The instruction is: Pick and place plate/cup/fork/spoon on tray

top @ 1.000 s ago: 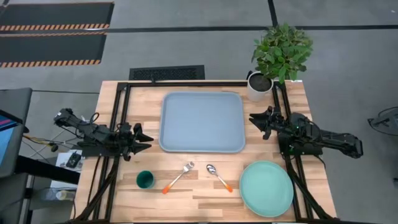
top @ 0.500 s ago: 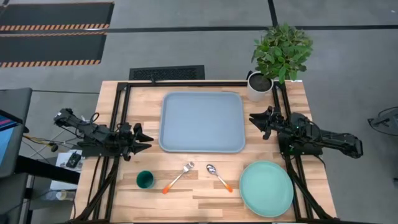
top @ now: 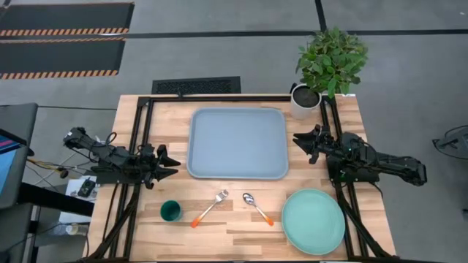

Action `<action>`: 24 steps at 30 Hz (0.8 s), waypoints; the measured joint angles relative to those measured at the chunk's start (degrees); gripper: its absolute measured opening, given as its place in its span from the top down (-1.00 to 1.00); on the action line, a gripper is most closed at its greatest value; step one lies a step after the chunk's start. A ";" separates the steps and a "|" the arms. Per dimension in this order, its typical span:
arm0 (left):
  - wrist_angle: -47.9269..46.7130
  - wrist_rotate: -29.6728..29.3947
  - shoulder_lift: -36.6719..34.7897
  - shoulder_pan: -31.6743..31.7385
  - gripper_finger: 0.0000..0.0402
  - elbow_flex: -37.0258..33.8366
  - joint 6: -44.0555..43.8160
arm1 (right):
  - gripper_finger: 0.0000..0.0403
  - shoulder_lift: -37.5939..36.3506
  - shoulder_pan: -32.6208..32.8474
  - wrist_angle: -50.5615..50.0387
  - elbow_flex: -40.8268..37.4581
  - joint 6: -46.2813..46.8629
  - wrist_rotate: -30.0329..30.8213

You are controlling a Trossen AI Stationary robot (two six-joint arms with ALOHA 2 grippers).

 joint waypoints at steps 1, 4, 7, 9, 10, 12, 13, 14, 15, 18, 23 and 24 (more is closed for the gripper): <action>0.00 0.00 0.00 0.00 0.17 0.00 0.00 | 0.20 0.00 0.01 -0.01 -0.01 -0.01 0.01; 0.00 0.00 0.01 0.01 0.17 0.00 0.00 | 0.20 0.00 0.02 -0.02 -0.02 0.00 0.02; 0.00 0.00 0.02 0.00 0.17 0.00 0.00 | 0.20 0.00 0.00 0.00 0.00 -0.01 0.02; 0.00 -0.01 0.01 0.01 0.17 0.00 0.00 | 0.20 0.00 0.01 -0.01 -0.01 -0.01 0.01; 0.00 0.00 0.01 0.02 0.17 0.00 0.00 | 0.20 0.00 0.01 -0.01 -0.02 -0.01 0.00; 0.03 -0.10 0.01 0.02 0.17 0.00 0.00 | 0.20 0.00 0.02 0.00 0.00 -0.01 0.00; 0.20 -0.86 0.02 0.00 0.17 0.00 0.00 | 0.20 0.00 0.00 -0.02 -0.02 0.00 0.02; 0.55 -3.02 0.02 -0.03 0.17 -0.04 -0.04 | 0.20 0.00 0.02 0.00 0.00 -0.01 0.02; 1.38 -5.96 0.02 -0.03 0.17 -0.09 -1.13 | 0.20 0.00 0.01 0.00 -0.01 0.00 0.00; 11.27 -15.51 0.03 0.02 0.17 -0.15 -19.83 | 0.20 0.00 0.00 0.00 -0.01 0.00 0.02; 22.11 -34.91 -0.15 0.02 0.17 -0.04 -40.86 | 0.20 0.00 0.00 0.00 0.00 -0.02 0.02; 21.29 -38.13 -0.15 0.02 0.17 -0.04 -38.81 | 0.20 0.00 0.02 0.00 -0.02 -0.01 0.02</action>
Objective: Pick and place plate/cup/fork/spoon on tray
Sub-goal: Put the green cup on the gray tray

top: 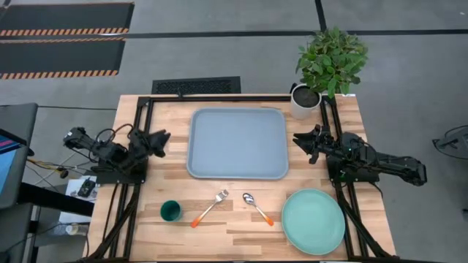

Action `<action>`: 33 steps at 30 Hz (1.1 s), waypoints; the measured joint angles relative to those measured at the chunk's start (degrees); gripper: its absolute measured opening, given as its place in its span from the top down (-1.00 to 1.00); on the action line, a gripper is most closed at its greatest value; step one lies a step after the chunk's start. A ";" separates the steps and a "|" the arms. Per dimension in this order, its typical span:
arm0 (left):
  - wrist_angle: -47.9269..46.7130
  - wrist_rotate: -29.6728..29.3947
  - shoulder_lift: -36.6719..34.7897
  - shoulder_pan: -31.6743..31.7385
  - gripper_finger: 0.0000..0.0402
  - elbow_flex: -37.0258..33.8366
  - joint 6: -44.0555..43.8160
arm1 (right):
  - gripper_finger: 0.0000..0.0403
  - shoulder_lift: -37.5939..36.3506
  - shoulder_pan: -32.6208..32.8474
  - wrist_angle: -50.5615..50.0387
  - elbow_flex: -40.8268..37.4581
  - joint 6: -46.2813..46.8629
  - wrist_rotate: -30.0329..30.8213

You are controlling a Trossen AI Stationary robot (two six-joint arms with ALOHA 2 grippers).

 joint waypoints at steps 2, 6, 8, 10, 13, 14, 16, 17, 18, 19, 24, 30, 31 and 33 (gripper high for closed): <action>-3.37 -5.50 0.02 0.00 0.17 0.00 6.29 | 0.20 0.00 0.00 0.00 0.00 0.00 -0.01; -8.28 -7.73 0.02 -0.02 0.17 -0.02 10.65 | 0.20 0.00 -0.01 0.00 0.00 -0.01 -0.01; -8.32 -6.72 0.03 -0.02 0.17 -0.02 7.61 | 0.20 0.00 -0.01 0.00 0.00 0.00 0.00; -8.32 -7.77 0.02 -0.02 0.17 -0.02 6.47 | 0.20 0.00 -0.01 0.15 0.00 0.01 0.00; -8.30 -11.77 0.00 0.00 0.17 -0.02 6.35 | 0.20 0.00 -0.02 0.34 0.00 0.50 -0.03; -8.35 -12.22 0.01 -0.01 0.17 -0.02 6.35 | 0.20 0.00 0.15 0.66 -0.04 2.17 -0.14; -8.35 -11.99 0.00 0.00 0.17 -0.02 6.33 | 0.20 0.00 0.46 1.75 -0.11 9.10 -1.18; -8.35 -11.49 0.02 0.00 0.17 -0.02 6.29 | 0.20 -0.02 0.69 1.95 -0.15 12.97 -1.46; -8.35 -10.87 0.02 -0.02 0.17 -0.02 6.29 | 0.20 0.00 0.94 2.07 -0.15 16.59 -1.55; -8.36 -10.73 0.02 -0.02 0.17 -0.02 6.44 | 0.20 0.00 1.03 2.29 -0.15 19.51 -1.52; -10.47 -8.32 0.02 -0.02 0.17 0.00 7.34 | 0.20 0.00 1.16 2.12 -0.15 25.44 -1.38; -20.16 -4.22 0.02 0.00 0.17 0.00 5.11 | 0.20 0.00 1.16 1.86 -0.11 26.05 -1.49; -21.91 -3.24 0.02 0.00 0.17 0.00 5.13 | 0.20 0.00 1.16 1.78 -0.11 26.05 -1.49; -22.94 -2.46 0.11 -0.01 0.17 0.00 5.47 | 0.20 0.00 1.16 1.77 -0.10 26.05 -1.50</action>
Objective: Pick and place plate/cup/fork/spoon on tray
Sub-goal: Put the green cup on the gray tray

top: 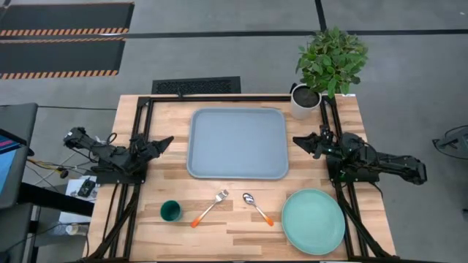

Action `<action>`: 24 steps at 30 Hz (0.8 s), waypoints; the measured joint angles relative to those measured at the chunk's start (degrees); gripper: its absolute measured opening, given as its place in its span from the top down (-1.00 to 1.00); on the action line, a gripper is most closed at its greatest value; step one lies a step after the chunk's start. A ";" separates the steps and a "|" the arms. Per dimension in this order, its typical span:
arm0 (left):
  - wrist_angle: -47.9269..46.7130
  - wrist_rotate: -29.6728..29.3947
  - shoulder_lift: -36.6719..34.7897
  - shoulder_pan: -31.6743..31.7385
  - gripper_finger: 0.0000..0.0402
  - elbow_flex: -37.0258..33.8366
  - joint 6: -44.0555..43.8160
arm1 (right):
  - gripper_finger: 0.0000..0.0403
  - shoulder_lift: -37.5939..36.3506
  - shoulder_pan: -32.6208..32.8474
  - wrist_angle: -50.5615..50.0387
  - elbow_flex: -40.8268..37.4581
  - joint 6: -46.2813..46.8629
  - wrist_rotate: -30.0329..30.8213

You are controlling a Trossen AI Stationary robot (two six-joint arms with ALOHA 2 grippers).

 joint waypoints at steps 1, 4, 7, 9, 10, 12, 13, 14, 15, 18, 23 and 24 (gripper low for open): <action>0.13 0.27 0.10 -0.01 0.17 0.02 0.36 | 0.20 0.00 0.00 -0.02 0.01 0.01 -0.03; 0.12 0.34 0.21 0.01 0.17 0.02 0.50 | 0.20 0.00 0.00 -0.07 0.01 0.02 -0.03; 0.04 0.00 0.20 0.01 0.17 0.02 0.63 | 0.20 0.00 0.00 -0.09 0.01 0.02 -0.03; 0.03 -0.07 0.20 0.01 0.17 0.02 1.19 | 0.20 0.00 0.00 -0.09 0.01 0.01 -0.03; 0.02 -0.07 0.20 0.01 0.17 0.02 1.10 | 0.20 0.00 0.00 -0.10 0.02 -0.09 -0.03; 0.51 -1.77 0.22 0.01 0.17 0.02 -0.93 | 0.20 0.00 -0.04 -0.09 0.03 -0.33 -0.03; 1.06 -3.48 0.21 0.01 0.17 0.02 -2.31 | 0.20 0.00 -0.04 -0.08 0.03 -0.33 -0.02; 1.70 -5.06 0.20 0.01 0.17 0.02 -3.57 | 0.20 0.00 -0.04 -0.04 0.03 -0.33 -0.03; 2.81 -5.76 0.20 0.06 0.17 0.02 -4.08 | 0.20 0.00 -0.04 -0.04 0.03 -0.33 -0.03; 10.79 -3.73 0.20 0.06 0.17 0.02 -2.73 | 0.20 0.00 -0.04 -0.04 0.03 -0.34 -0.01; 30.06 5.33 0.24 0.06 0.17 0.15 8.81 | 0.20 0.00 -0.04 -0.09 0.05 -2.09 0.80; 32.70 7.23 0.44 0.06 0.17 0.71 11.71 | 0.20 0.00 -0.04 -0.07 0.05 -2.65 1.30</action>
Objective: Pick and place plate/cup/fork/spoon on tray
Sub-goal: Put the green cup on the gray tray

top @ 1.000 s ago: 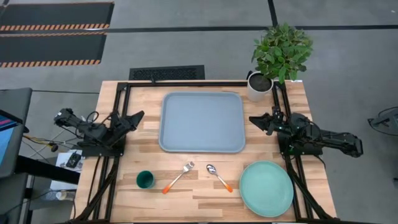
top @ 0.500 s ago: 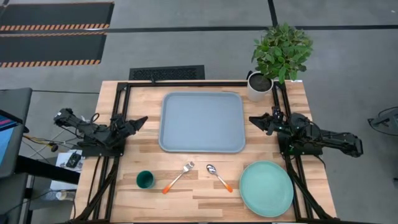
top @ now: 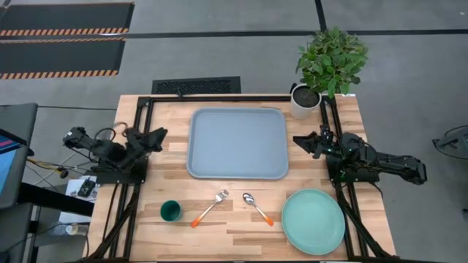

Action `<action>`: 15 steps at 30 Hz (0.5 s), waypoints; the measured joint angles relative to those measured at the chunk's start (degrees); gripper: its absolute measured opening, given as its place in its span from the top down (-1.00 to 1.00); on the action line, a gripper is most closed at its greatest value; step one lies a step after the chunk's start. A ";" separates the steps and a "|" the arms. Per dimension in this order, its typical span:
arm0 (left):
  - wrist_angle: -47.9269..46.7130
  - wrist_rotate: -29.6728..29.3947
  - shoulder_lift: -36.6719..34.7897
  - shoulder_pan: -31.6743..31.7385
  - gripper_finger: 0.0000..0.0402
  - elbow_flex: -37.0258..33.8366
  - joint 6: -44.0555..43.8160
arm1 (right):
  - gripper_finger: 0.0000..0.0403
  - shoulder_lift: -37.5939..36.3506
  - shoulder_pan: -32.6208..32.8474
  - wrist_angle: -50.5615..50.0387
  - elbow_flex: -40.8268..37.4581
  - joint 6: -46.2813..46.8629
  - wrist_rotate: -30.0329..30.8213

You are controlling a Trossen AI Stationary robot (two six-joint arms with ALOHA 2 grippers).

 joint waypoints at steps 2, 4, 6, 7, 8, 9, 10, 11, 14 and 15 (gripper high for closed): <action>2.00 3.12 0.72 0.00 0.17 2.14 3.83 | 0.20 0.00 0.00 0.02 0.02 -0.69 0.83; 1.53 4.75 1.90 0.00 0.17 5.46 6.27 | 0.20 0.00 0.00 0.02 0.02 -0.80 1.06; -0.85 5.69 3.83 0.00 0.17 9.52 7.75 | 0.20 0.00 0.00 0.01 0.04 -0.88 1.27; -2.81 6.19 5.14 0.00 0.17 11.73 8.48 | 0.20 0.00 0.00 0.00 0.04 -0.89 1.29; -5.17 6.71 6.59 0.00 0.17 14.11 8.95 | 0.20 0.00 0.00 0.00 0.04 -0.89 1.33; -7.61 7.34 8.29 0.00 0.17 16.67 9.35 | 0.20 0.00 0.00 -0.02 0.04 -0.87 1.35; -10.40 7.85 10.02 0.00 0.17 19.21 9.51 | 0.20 0.00 0.00 -0.02 0.04 -0.87 1.35; -13.53 8.18 11.95 0.00 0.17 21.80 9.53 | 0.20 0.00 0.00 -0.02 0.04 -0.87 1.35; -24.35 9.71 17.99 0.00 0.17 29.63 8.24 | 0.20 0.00 0.00 -0.05 0.04 -0.85 1.16; -28.30 10.18 20.04 0.00 0.17 32.23 7.03 | 0.20 0.00 0.00 -0.09 0.04 -0.85 0.88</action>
